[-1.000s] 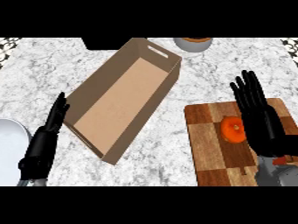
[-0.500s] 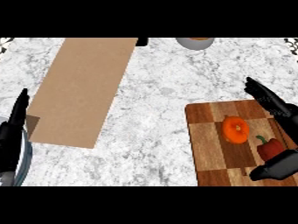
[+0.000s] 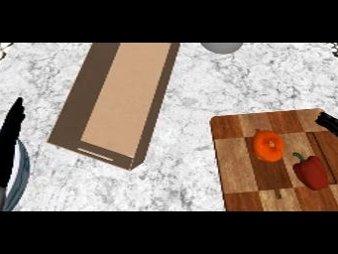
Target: Pick the bell pepper from the cutting board and place it in the cardboard box
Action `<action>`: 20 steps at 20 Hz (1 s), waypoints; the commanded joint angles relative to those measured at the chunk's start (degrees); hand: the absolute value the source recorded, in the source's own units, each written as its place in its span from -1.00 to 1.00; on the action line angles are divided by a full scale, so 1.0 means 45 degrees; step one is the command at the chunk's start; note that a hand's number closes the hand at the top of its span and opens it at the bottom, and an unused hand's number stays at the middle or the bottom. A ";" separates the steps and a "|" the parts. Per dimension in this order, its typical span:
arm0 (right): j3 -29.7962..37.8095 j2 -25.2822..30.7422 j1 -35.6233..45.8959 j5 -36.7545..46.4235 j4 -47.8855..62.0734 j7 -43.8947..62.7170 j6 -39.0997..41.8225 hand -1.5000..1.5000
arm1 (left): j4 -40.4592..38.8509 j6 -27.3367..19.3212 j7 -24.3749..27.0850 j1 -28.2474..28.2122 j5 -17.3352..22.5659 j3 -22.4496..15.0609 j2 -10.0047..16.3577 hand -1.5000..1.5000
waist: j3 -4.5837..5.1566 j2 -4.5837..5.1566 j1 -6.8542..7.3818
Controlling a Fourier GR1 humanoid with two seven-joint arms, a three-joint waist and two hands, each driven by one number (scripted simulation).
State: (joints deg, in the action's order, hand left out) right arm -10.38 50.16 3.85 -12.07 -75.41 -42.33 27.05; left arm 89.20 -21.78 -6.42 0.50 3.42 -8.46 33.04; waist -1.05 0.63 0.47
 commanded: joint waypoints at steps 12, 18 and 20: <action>-0.2834 0.2806 0.2709 0.7375 0.2095 -0.3530 -0.1581 -1.00 | -0.1692 0.0607 -0.0226 0.1033 -0.0170 0.0180 0.0215 0.00 | 0.0221 0.0005 0.0306; -0.4260 0.1701 0.4445 0.9261 0.3208 -0.2625 -0.1445 -1.00 | -0.3195 0.0820 0.0629 0.1428 -0.0204 0.0289 -0.0186 0.00 | 0.0243 0.0035 0.0250; -0.4494 0.1618 0.4515 0.9698 0.3490 -0.2714 -0.1494 -1.00 | -0.2521 0.0803 0.0345 0.1196 -0.0289 0.0358 0.0025 0.00 | 0.0233 -0.0041 0.0195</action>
State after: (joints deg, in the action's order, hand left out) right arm -28.06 58.79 21.15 27.40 -62.62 -51.70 16.21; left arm 83.38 -18.84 -6.55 5.95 3.87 -8.15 32.15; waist -0.89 0.00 1.85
